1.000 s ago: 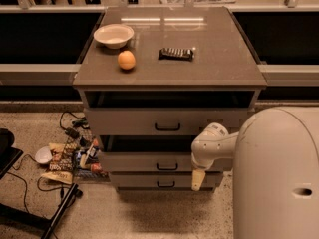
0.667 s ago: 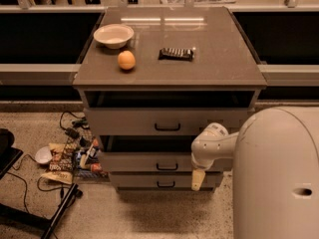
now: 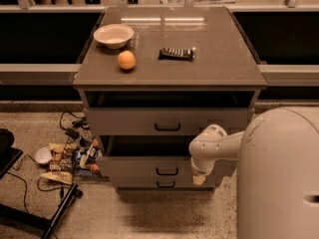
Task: Open middle drawer
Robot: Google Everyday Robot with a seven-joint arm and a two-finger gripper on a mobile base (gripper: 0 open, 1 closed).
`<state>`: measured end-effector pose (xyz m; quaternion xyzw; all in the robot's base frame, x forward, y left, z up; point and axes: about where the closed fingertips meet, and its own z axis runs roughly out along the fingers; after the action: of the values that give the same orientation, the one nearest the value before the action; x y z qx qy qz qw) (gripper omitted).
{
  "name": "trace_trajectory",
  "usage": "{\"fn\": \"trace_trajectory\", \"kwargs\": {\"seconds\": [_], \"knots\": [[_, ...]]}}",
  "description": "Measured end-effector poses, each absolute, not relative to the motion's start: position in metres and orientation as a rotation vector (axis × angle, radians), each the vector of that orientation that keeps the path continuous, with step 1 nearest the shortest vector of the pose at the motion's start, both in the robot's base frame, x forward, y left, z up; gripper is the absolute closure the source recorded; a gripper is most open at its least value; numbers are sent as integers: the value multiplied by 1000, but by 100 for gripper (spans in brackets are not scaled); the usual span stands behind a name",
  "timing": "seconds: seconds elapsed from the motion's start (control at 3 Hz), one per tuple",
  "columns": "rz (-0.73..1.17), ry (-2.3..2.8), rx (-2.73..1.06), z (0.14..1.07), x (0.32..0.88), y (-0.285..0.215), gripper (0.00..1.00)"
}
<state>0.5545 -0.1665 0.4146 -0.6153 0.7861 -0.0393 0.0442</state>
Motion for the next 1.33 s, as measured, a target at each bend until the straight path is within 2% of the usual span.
{"fn": "trace_trajectory", "kwargs": {"seconds": [0.67, 1.0, 1.33], "knots": [[-122, 2408, -1887, 426, 547, -165, 96], [-122, 2408, -1887, 432, 547, -165, 0], [-108, 2402, -1888, 430, 546, -166, 0]]}}
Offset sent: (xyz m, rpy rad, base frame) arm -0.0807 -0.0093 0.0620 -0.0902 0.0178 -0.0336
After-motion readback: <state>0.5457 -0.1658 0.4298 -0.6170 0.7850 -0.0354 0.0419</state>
